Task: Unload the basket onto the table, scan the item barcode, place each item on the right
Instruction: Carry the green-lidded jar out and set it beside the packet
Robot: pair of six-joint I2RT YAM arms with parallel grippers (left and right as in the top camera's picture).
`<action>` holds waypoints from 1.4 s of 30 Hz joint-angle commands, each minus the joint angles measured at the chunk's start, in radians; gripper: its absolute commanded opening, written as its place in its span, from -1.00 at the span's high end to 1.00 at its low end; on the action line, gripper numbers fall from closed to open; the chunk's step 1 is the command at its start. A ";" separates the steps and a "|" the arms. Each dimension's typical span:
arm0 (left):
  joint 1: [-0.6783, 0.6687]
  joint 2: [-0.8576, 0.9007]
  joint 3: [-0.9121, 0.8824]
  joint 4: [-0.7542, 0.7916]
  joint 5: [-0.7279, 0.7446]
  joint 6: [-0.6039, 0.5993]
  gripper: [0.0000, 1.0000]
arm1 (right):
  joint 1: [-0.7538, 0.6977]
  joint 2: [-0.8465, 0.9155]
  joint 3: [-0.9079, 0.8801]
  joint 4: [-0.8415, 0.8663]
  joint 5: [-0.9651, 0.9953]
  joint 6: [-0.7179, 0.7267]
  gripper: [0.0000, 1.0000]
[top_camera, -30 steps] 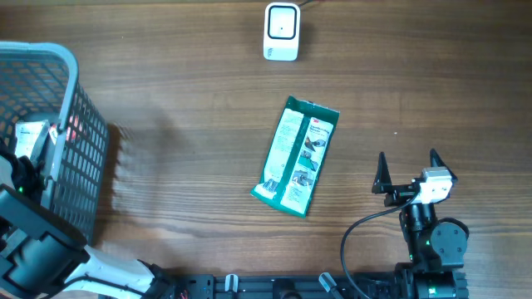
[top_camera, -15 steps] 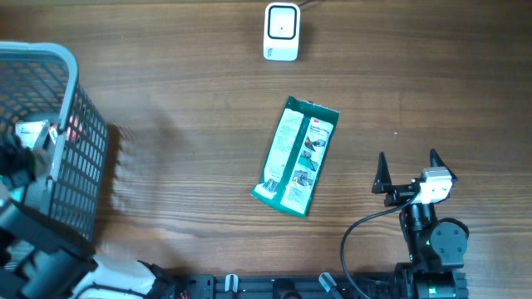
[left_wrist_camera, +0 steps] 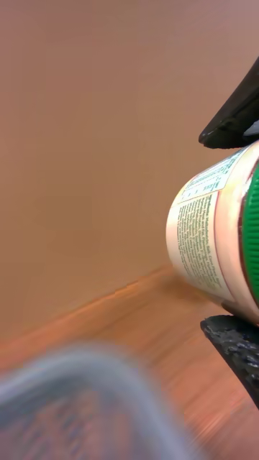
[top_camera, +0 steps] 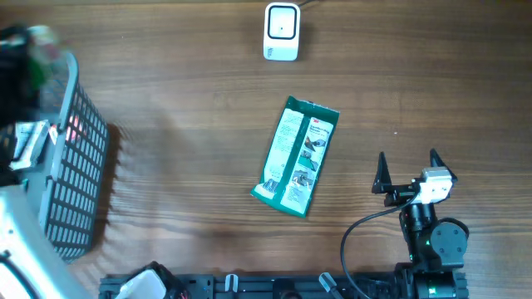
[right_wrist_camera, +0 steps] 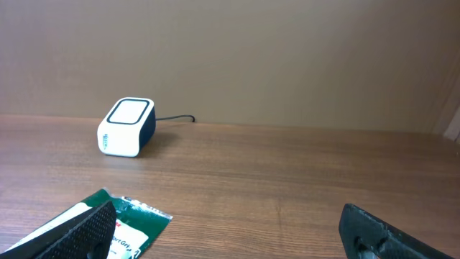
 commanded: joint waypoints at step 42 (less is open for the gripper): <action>-1.118 0.322 -0.082 -0.166 -0.887 0.153 -1.00 | 0.004 -0.003 -0.001 0.003 -0.012 -0.013 -0.99</action>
